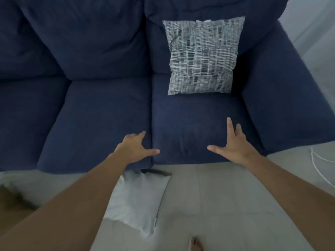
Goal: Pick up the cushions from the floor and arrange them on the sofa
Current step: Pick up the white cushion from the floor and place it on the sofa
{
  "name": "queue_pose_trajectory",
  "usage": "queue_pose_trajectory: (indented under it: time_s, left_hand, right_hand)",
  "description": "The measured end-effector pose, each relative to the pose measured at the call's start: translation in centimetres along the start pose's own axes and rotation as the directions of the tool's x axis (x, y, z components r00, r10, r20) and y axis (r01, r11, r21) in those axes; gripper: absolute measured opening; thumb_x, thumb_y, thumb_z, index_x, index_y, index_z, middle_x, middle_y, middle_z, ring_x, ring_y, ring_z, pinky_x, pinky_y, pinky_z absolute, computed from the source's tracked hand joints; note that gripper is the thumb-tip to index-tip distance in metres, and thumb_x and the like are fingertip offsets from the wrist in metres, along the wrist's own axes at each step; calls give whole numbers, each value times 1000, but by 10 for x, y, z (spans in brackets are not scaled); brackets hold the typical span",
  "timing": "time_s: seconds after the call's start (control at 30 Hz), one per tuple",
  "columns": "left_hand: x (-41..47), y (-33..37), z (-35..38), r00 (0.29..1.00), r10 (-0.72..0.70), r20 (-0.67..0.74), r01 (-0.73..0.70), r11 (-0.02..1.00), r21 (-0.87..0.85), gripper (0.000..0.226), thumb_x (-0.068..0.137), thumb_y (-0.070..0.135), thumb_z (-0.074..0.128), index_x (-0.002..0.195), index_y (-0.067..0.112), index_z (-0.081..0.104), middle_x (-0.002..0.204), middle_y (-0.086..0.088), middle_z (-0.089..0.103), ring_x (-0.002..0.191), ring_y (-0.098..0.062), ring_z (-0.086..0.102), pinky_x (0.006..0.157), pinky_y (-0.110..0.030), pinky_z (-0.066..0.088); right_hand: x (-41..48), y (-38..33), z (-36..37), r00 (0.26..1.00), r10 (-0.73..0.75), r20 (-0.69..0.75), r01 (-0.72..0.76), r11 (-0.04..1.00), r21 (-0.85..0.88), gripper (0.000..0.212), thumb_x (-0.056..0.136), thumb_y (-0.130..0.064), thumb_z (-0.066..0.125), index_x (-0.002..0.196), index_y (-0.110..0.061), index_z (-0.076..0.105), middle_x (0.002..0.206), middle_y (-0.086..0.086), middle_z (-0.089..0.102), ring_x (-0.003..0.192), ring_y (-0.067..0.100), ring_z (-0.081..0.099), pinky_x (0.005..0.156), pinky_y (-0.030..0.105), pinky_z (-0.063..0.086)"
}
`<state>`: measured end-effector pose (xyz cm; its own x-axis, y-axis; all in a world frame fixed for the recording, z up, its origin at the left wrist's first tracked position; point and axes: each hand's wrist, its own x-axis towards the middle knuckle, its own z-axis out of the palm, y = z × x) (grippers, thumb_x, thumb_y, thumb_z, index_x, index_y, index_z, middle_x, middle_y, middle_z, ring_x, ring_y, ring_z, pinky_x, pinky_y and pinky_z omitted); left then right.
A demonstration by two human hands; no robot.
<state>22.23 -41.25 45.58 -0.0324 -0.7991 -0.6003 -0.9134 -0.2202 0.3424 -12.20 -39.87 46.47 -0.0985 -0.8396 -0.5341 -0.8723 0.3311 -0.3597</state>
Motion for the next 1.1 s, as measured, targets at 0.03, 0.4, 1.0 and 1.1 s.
queue_pose_trajectory:
  time_s: [0.03, 0.4, 1.0, 1.1]
  left_hand:
    - [-5, -18, 5, 999, -24, 29, 24, 1000, -6, 119, 73, 80, 67, 164, 24, 16, 168, -6, 26, 154, -28, 24, 121, -49, 30]
    - [-47, -213, 53, 979, -58, 196, 73, 995, -74, 91, 77, 66, 76, 152, 25, 45, 159, -3, 44, 144, -24, 41, 114, -35, 35]
    - [171, -437, 305, 951, -172, 256, 161, 985, 66, 122, 67, 79, 73, 163, 40, 8, 171, -14, 9, 155, -38, 11, 123, -51, 22]
    - [208, -453, 342, 947, -159, 279, 185, 980, -68, 147, 57, 76, 84, 158, 45, -18, 173, -7, -2, 157, -39, 4, 121, -54, 23]
  right_hand:
    - [-8, -3, 16, 1000, 12, 8, -12, 1000, 10, 127, 74, -72, 68, 150, -42, -29, 168, 10, -18, 155, 33, 0, 115, 61, 29]
    - [-73, -81, 213, 958, 245, 152, -264, 958, 116, 129, 73, -69, 71, 156, -32, -20, 167, 22, -8, 152, 46, 9, 120, 53, 20]
    - [79, -13, 604, 906, 278, 319, -369, 887, 277, 130, 65, -66, 80, 152, -52, -16, 164, 27, 8, 149, 45, 21, 114, 51, 32]
    - [107, 1, 645, 919, 213, 333, -346, 842, 415, 140, 58, -59, 88, 147, -58, -21, 165, 16, 16, 148, 37, 30, 115, 48, 35]
